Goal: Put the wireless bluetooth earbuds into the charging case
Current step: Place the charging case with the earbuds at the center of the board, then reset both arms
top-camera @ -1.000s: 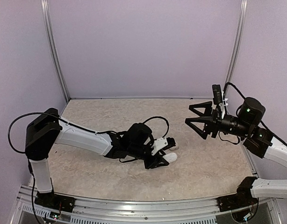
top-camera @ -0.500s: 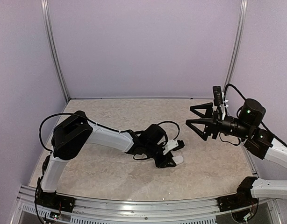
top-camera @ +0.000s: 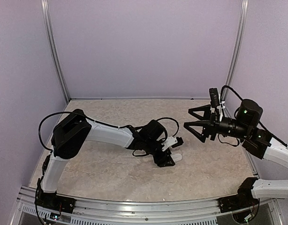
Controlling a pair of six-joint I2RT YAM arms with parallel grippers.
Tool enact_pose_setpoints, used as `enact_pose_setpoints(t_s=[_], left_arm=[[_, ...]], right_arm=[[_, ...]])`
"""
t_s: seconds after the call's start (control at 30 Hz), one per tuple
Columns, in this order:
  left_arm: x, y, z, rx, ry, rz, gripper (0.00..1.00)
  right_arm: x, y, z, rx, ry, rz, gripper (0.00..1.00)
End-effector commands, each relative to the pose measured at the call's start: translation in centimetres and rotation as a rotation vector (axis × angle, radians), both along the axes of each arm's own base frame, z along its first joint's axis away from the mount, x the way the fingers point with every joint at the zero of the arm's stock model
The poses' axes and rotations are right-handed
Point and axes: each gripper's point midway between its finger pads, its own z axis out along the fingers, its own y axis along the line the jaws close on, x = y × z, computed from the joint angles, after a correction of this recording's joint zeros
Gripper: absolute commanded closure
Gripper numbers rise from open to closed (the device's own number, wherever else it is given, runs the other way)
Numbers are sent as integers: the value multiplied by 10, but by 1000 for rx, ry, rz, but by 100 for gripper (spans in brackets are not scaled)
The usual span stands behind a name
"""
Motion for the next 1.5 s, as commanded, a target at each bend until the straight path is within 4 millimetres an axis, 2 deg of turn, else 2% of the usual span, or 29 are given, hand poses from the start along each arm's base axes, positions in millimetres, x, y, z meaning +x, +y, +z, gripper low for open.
enact_pose_setpoints(t_s=[0.0,0.07,0.1,0.17,0.2,0.23,0.3,0.33,0.5,0.53,0.6,0.77,0.83,0.9,1.0,1.1,1.2,1.33,1.47], left_arm=[[1,15,36,5,-30,11,19],[0,18,50,-6,-45,20,4],[-1,19,62,-21,-55,22,1],[-3,24,79,-46,-73,30,1],[-1,28,97,-73,-98,50,1],[2,34,105,-85,-112,70,1],[10,50,136,-122,-140,121,1],[18,60,142,-121,-138,162,1],[62,117,182,-205,-98,399,1],[70,131,197,-246,-91,464,1],[85,161,209,-319,-39,574,1],[110,261,226,-492,19,940,1],[115,300,221,-513,24,1084,1],[113,331,215,-522,14,1192,1],[105,358,200,-514,-7,1294,1],[96,364,183,-508,16,1313,1],[90,365,168,-506,41,1322,1],[86,368,153,-495,56,1339,1],[85,373,152,-497,43,1356,1]], right_arm=[[9,1,-12,-26,55,-10,1],[13,3,-14,-34,66,-16,1],[15,3,-14,-36,69,-20,0],[21,2,-14,-40,80,-40,1],[23,2,-13,-43,83,-47,1],[25,2,-14,-49,89,-47,0],[29,3,-17,-60,103,-48,0],[32,3,-19,-66,109,-51,1],[44,2,-24,-88,124,-74,0],[48,1,-27,-91,131,-81,1],[57,-1,-34,-104,157,-108,1],[87,-9,-72,-158,276,-202,0],[95,-11,-84,-161,314,-232,0],[102,-13,-97,-161,345,-268,0],[111,-18,-117,-166,390,-327,0],[116,-25,-139,-183,436,-381,0],[115,-29,-153,-183,442,-404,1],[112,-35,-159,-172,433,-426,1],[109,-38,-160,-164,428,-434,0]])
